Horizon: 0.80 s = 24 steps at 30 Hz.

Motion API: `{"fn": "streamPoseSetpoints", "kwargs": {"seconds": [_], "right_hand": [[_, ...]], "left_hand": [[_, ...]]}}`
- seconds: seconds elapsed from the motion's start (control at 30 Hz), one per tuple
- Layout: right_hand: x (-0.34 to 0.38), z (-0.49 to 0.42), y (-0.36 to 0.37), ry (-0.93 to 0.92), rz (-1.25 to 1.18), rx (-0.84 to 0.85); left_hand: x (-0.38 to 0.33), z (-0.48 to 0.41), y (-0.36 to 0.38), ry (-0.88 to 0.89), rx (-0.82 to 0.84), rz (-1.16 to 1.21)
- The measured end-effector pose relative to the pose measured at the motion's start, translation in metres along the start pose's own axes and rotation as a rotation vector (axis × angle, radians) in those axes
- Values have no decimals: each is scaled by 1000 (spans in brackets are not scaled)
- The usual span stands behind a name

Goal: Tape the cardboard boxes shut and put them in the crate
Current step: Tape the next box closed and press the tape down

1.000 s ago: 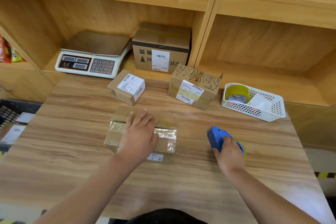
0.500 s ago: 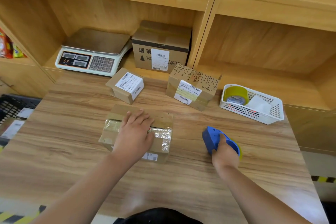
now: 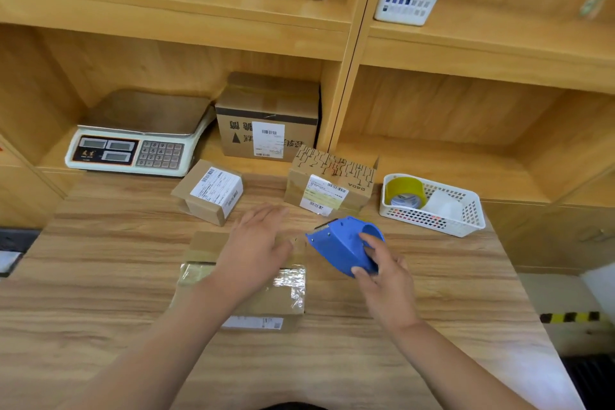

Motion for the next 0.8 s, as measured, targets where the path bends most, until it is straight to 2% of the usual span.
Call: {"fn": "streamPoseSetpoints", "kwargs": {"seconds": [0.17,0.43,0.6,0.8], "right_hand": [[29,-3,-2,-147,2,-40],[57,-4,-4,-329,28,-135],[62,-3,-5,-385,50,-135],[81,-1,-14,-556,73,-196]], "left_hand": [[-11,-9,-21,5,0,175],[-3,-15,-39,-43,35,239],[-1,-12,-43,-122,24,312],[1,-8,-44,-164,19,427]]}}
Point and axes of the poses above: each hand's wrist, its own z-axis away from the middle knuckle, its own y-axis out of the palm, x = y × z, the point moved 6 cm from there along -z, towards the middle knuckle, and after that the axes turned 9 degrees about -y, right-handed, at the moved point
